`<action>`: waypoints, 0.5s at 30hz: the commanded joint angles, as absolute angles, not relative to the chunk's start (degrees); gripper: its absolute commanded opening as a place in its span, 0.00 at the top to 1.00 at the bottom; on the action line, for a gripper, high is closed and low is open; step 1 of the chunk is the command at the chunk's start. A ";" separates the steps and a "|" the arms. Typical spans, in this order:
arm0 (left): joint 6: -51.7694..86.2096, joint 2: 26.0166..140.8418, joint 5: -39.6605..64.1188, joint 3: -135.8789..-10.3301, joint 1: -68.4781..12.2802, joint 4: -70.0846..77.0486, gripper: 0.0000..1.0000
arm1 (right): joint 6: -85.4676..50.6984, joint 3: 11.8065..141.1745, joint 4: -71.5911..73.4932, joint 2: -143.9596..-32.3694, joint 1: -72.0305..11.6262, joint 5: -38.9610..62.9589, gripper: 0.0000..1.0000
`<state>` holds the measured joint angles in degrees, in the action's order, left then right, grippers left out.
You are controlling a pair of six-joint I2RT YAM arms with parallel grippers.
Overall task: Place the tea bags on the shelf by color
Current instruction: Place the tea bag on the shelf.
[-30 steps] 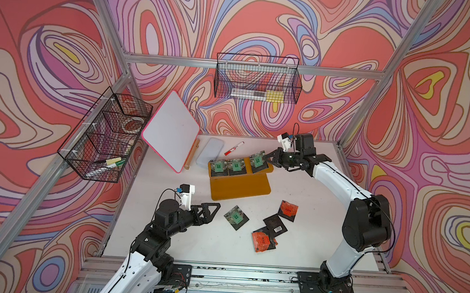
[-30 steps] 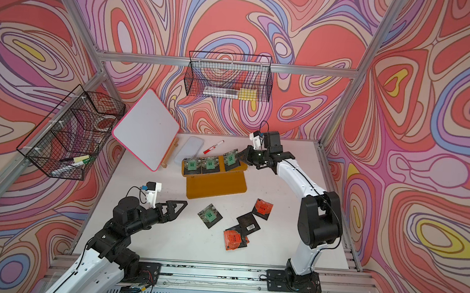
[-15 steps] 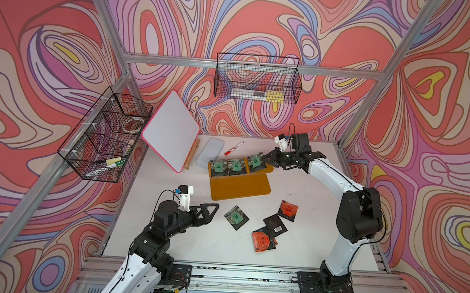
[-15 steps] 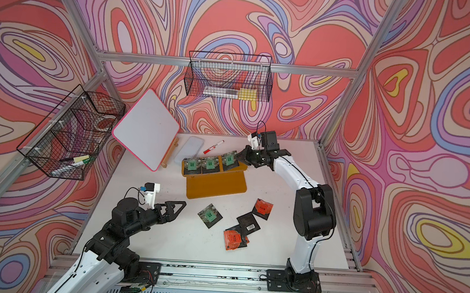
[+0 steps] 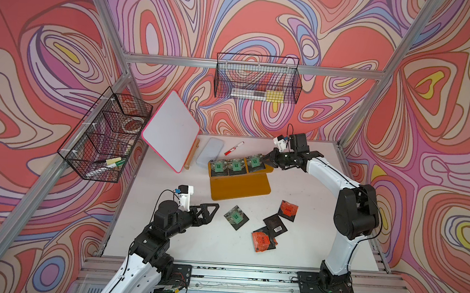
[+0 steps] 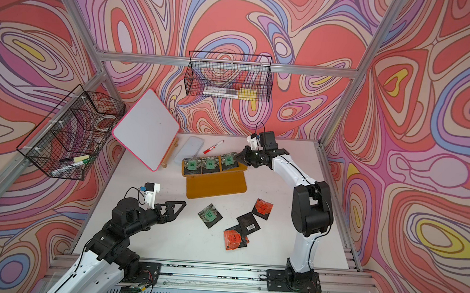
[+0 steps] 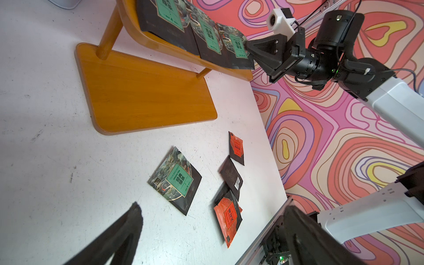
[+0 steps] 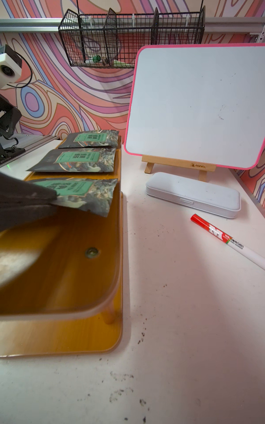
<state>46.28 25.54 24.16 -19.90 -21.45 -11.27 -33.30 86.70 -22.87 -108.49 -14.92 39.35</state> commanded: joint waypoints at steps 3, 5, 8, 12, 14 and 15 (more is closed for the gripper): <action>45.26 25.22 23.87 -19.71 -21.83 -11.87 0.01 | -33.88 87.69 -22.06 -109.56 -15.18 40.08 1.00; 45.31 25.24 23.74 -19.69 -21.88 -11.78 0.01 | -34.01 87.80 -21.93 -109.68 -15.45 40.08 1.00; 45.29 25.39 23.82 -19.69 -21.86 -11.78 0.01 | -34.26 87.80 -21.70 -109.81 -15.82 40.08 1.00; 45.27 25.40 23.87 -19.68 -21.88 -11.78 0.01 | -34.62 87.71 -21.29 -110.02 -16.25 39.99 1.00; 45.35 25.40 23.88 -19.60 -21.88 -11.62 0.01 | -34.87 87.69 -21.11 -110.18 -16.51 39.86 1.00; 45.35 25.40 23.87 -19.54 -21.88 -11.56 0.01 | -34.96 87.70 -20.98 -110.22 -16.65 39.90 1.00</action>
<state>46.28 25.56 24.16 -19.90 -21.47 -11.27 -34.44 86.70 -22.26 -108.79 -16.01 39.55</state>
